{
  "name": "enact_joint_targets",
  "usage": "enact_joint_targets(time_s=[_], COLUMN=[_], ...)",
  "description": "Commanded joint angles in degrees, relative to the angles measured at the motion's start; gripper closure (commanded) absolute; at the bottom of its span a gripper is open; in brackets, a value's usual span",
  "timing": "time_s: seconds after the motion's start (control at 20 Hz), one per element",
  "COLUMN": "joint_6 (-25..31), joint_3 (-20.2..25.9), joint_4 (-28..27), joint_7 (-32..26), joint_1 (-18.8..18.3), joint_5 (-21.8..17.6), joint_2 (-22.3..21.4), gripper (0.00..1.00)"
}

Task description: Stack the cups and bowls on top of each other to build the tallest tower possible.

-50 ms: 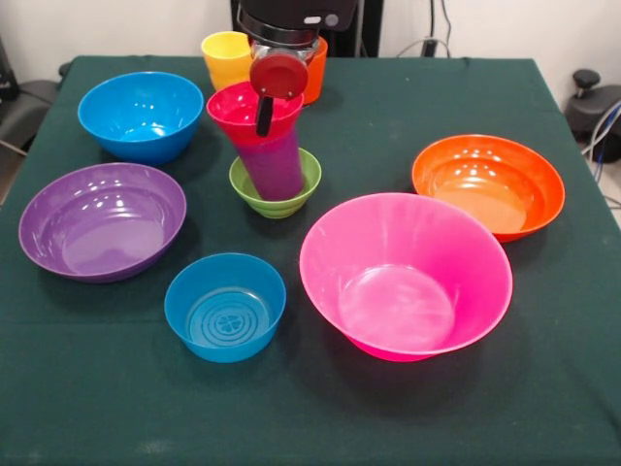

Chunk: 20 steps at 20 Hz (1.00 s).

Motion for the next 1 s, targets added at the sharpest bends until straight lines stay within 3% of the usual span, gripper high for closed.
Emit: enact_joint_targets(time_s=[0.05, 1.0], joint_6=[2.1, 6.8], joint_3=[5.1, 5.2], joint_4=[-2.8, -1.8], joint_7=[-7.8, -8.0], joint_1=[1.4, 2.4], joint_5=[-3.9, -2.5], joint_2=[3.8, 0.5], gripper=[1.00, 1.00])
